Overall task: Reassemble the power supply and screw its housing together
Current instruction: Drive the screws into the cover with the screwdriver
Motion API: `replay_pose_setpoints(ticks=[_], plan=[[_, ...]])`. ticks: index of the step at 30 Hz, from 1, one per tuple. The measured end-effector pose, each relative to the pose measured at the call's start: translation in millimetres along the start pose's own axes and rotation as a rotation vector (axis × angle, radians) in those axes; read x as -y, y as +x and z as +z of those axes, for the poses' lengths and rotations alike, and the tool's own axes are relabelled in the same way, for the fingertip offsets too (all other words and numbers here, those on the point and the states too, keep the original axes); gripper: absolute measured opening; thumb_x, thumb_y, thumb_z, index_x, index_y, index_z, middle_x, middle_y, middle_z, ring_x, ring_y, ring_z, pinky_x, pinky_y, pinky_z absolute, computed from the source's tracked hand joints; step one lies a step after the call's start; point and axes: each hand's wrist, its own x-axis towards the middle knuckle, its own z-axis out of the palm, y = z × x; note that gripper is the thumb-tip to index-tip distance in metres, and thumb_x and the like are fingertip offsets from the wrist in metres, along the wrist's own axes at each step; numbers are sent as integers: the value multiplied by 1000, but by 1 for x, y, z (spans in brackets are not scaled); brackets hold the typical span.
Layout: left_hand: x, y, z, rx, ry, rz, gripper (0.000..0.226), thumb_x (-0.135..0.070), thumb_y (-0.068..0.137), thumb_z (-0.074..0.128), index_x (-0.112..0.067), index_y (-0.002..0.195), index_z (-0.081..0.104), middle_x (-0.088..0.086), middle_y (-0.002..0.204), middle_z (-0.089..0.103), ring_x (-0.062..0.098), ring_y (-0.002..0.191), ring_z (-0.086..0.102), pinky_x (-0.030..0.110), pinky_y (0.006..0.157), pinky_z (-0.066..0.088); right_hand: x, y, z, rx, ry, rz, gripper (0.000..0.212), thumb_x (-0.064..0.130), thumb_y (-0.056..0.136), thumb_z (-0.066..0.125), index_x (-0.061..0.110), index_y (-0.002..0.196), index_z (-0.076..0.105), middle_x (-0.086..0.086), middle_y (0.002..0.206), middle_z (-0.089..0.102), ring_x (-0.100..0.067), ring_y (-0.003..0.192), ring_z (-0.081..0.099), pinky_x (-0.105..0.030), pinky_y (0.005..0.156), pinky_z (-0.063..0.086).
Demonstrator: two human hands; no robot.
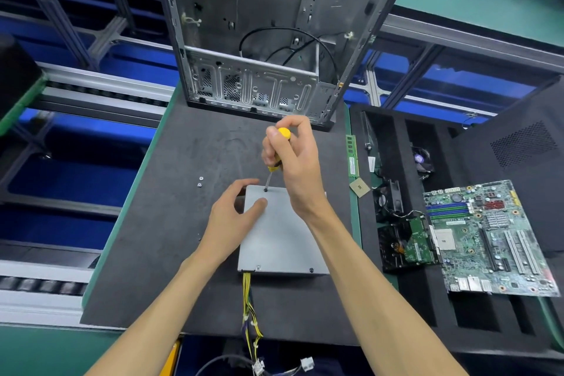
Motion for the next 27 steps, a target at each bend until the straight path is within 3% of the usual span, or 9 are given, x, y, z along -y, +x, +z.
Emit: replay_pose_setpoints(ticks=[5, 9, 11, 15, 20, 24, 27], plan=[[0, 1, 0, -6, 32, 10, 32, -26, 92, 70, -41, 120, 62, -19, 111, 69, 1, 101, 65, 27, 77, 59, -1, 2, -3, 40, 23, 33, 29, 25, 101, 37, 13, 110, 62, 2, 78, 55, -15, 71, 47, -27, 67, 38], [0, 0, 0, -5, 11, 11, 32, -26, 92, 70, -41, 119, 62, -19, 109, 70, 1, 100, 66, 25, 74, 59, 0, 3, -3, 25, -12, 30, 7, 18, 99, 54, 16, 105, 53, 0, 81, 64, -16, 71, 58, -23, 65, 47], [0, 0, 0, -2, -3, 11, 31, -25, 92, 70, -42, 118, 62, -19, 108, 70, 1, 99, 67, 23, 71, 59, 0, 2, -2, 34, -20, 26, 12, 19, 98, 56, 16, 108, 50, 1, 75, 61, -14, 67, 54, -21, 64, 46], [0, 0, 0, 0, 4, 12, 31, -26, 92, 70, -42, 118, 62, -19, 107, 70, 3, 99, 67, 28, 73, 60, 0, 2, -3, 59, 12, 58, 31, 26, 103, 38, 10, 112, 63, 0, 78, 56, -14, 72, 48, -27, 69, 41], [0, 0, 0, 1, -15, 10, 31, -26, 91, 70, -44, 115, 63, -18, 105, 71, 4, 97, 68, 30, 72, 61, 2, 1, 0, 56, 16, 62, 7, 14, 99, 52, 11, 105, 49, -2, 80, 64, -15, 69, 58, -21, 66, 48], [1, 0, 0, 7, -23, 5, 31, -25, 92, 70, -42, 117, 63, -17, 109, 70, 3, 100, 67, 29, 73, 61, 0, -1, -1, 76, -16, 28, 19, 22, 101, 46, 13, 113, 57, 0, 78, 59, -16, 73, 52, -22, 67, 44], [1, 1, 0, -2, -7, 16, 32, -25, 92, 70, -40, 119, 62, -17, 111, 69, 2, 99, 66, 22, 67, 58, 1, -1, -2, 78, 3, 34, 28, 22, 103, 37, 16, 105, 64, 1, 82, 60, -15, 76, 53, -22, 69, 44]])
